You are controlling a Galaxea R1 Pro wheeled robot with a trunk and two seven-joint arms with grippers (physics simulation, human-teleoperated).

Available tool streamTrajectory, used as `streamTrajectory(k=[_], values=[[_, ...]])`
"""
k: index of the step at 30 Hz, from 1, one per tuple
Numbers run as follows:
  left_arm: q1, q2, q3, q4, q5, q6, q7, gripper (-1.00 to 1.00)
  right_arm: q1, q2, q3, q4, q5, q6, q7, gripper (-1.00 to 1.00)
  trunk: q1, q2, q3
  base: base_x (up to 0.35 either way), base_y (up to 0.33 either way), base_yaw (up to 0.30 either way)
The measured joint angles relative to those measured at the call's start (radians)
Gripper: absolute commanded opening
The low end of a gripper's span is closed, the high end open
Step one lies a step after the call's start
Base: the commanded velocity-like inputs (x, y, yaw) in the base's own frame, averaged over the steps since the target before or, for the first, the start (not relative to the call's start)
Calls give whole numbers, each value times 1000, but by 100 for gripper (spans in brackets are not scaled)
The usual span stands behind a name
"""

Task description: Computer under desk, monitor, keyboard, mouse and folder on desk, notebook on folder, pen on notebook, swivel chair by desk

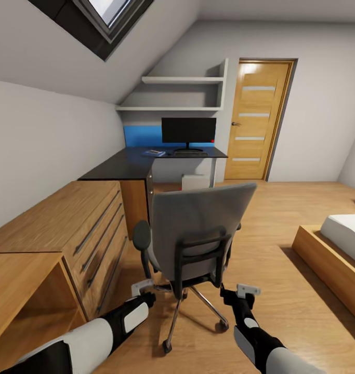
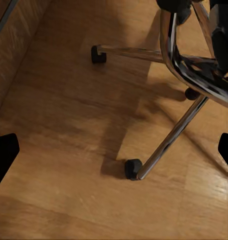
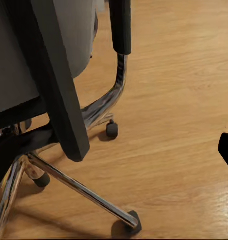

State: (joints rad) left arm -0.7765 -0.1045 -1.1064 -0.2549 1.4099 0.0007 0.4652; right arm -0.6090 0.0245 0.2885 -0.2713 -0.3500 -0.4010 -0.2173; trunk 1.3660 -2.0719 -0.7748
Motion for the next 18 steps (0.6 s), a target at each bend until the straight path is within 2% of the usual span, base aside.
streamTrajectory(k=[2,4,13,16,17,18], values=[[-10,-4,-1,3,2,6,-1,100,-1,8,0,-4,-31,9,9,100,8,-14,-6,0,0,0],[-15,-3,-5,6,1,-1,-4,100,-2,15,1,2,-51,13,49,100,15,-28,-13,0,0,0],[-16,-10,-7,5,4,-16,-4,100,-2,17,4,-4,-54,21,56,100,50,-91,-41,0,0,0],[-17,-20,-6,4,3,-21,-3,100,-3,19,5,-36,-52,68,58,100,61,-112,-50,0,0,0],[-17,-24,-5,4,5,-25,-3,100,-3,22,6,-83,-49,133,60,100,65,-119,-53,0,0,0],[-16,-24,-4,5,6,-26,-3,100,-3,23,5,-99,-48,161,61,100,69,-126,-56,0,0,0]])
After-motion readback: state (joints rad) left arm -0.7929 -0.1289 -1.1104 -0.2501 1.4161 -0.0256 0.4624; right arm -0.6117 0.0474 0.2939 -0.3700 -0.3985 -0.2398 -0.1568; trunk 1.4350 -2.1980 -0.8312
